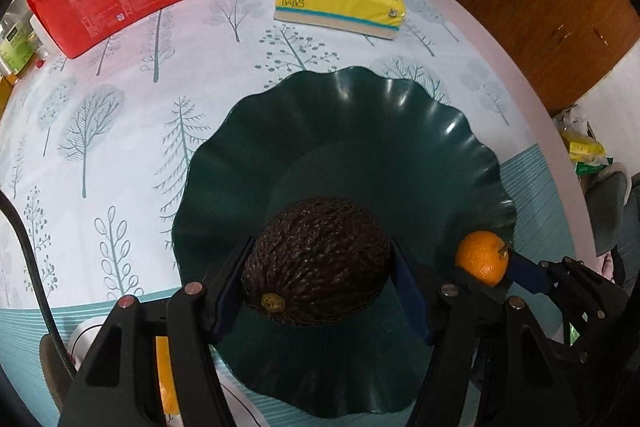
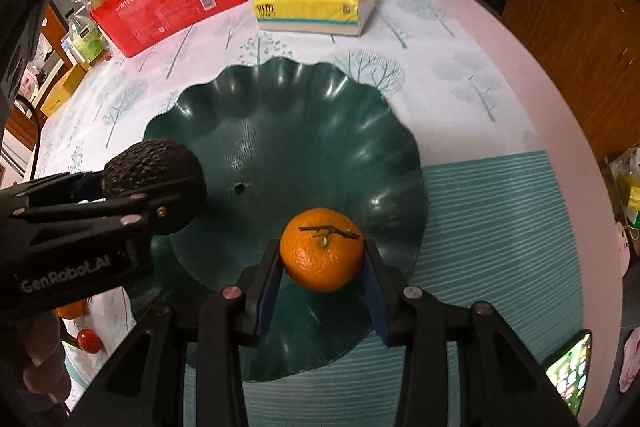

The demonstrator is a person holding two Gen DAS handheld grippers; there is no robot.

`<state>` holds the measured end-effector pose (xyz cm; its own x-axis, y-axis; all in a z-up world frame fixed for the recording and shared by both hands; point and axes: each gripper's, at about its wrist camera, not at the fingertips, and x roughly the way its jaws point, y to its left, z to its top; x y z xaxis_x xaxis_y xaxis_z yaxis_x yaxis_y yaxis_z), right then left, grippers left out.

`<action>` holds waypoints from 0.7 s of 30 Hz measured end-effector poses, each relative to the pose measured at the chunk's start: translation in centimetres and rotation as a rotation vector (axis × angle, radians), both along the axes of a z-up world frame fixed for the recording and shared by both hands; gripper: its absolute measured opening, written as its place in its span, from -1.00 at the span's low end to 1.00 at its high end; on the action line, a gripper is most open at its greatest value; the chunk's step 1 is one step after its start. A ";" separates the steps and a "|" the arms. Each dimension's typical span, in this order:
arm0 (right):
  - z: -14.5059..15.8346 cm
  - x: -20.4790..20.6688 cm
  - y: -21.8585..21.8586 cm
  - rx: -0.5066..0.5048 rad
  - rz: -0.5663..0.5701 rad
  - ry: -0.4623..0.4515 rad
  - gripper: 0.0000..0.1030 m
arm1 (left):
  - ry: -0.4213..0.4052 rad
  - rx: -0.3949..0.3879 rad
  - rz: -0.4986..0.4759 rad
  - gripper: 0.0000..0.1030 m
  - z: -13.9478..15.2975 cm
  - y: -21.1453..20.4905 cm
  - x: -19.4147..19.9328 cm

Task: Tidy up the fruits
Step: 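Carry avocado and tangerine onto the green plate and open both tools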

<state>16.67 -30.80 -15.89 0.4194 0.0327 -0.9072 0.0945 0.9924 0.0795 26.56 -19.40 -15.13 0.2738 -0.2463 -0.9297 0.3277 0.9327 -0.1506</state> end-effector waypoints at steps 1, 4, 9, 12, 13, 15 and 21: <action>-0.2 0.0 0.1 0.004 0.003 0.001 -0.23 | -0.010 -0.006 0.002 0.27 0.0 0.1 0.0; -0.6 0.2 0.5 0.018 0.018 0.006 -0.22 | -0.024 0.007 -0.001 0.27 0.0 0.1 0.0; -1.1 0.6 1.1 0.042 0.034 0.024 -0.20 | -0.052 0.051 -0.014 0.49 0.3 0.1 -0.2; -1.1 0.5 1.2 0.075 0.041 0.023 -0.03 | -0.083 0.059 -0.007 0.76 1.0 0.3 -0.3; -0.9 0.4 1.2 0.068 0.043 0.017 0.02 | -0.086 0.063 -0.005 0.77 1.2 0.4 -0.3; -0.6 0.4 1.4 0.058 0.045 0.006 0.15 | -0.075 0.068 0.000 0.80 1.4 0.5 -0.3; 0.2 -0.2 1.5 0.066 0.052 -0.005 0.15 | -0.062 0.040 0.026 0.81 2.8 1.2 -0.8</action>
<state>16.51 -29.30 -15.74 0.4196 0.1145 -0.9004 0.0420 0.9885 0.1452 25.73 -18.24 -12.38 0.3370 -0.2015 -0.9197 0.3111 0.9458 -0.0932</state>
